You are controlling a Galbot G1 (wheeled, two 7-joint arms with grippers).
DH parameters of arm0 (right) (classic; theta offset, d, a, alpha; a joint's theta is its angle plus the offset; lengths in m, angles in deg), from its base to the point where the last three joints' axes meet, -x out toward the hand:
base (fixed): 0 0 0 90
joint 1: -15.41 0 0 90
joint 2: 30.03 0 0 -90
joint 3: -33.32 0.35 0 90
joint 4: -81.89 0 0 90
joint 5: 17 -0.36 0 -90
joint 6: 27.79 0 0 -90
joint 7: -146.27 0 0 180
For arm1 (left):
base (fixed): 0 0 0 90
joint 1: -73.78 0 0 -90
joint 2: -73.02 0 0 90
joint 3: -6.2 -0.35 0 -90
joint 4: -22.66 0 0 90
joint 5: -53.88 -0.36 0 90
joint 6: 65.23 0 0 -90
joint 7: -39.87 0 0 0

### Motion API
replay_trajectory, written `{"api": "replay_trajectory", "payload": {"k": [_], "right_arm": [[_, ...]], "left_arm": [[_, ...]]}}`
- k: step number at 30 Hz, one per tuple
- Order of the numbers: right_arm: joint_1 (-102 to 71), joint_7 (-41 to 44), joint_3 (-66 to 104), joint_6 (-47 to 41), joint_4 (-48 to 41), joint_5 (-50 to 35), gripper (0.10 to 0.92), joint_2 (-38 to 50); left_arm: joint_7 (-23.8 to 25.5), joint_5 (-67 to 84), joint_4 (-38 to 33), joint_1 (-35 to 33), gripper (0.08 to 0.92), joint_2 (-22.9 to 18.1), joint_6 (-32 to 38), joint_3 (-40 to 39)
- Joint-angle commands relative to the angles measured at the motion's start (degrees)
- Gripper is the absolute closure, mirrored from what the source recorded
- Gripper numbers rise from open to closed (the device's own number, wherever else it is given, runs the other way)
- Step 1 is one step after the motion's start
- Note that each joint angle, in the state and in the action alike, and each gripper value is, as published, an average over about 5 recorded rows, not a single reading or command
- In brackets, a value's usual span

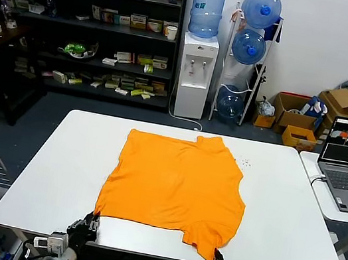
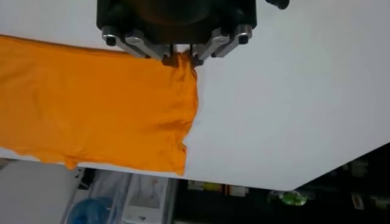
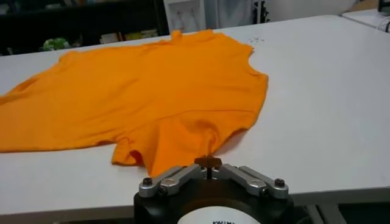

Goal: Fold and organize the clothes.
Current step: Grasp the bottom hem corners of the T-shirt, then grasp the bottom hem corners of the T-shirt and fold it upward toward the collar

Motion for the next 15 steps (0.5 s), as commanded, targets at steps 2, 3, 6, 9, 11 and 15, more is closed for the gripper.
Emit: {"api": "replay_trajectory", "payload": {"k": [2,3,6,9,11,15], "right_arm": [[-1.69,-0.35,-0.14,0.80,2.97,-1.94,0.901,1.27],[-2.53,-0.50,-0.16,0.87,3.88,-2.31,0.901,1.88],[-5.81,-0.94,0.06,1.04,6.88,-3.27,0.901,4.08],[-9.37,-1.47,0.93,0.95,9.96,-4.55,0.901,6.06],[-11.73,-1.76,1.79,0.98,11.79,-5.54,0.901,7.07],[-16.62,-2.00,3.06,1.98,14.86,-6.02,0.901,8.56]], "left_arm": [[-0.74,0.82,-3.03,-1.94,0.876,0.86,-0.05,-0.01],[-0.93,1.26,-3.89,-2.65,0.890,1.28,-0.08,0.03],[-1.62,3.36,-6.84,-5.02,0.910,3.14,-0.22,0.25],[-2.55,5.95,-9.49,-7.10,0.910,5.01,-0.59,0.68],[-3.24,7.47,-10.89,-8.34,0.910,6.00,-0.95,1.11],[-4.06,8.81,-13.02,-10.98,0.910,7.42,-1.31,2.12]]}}
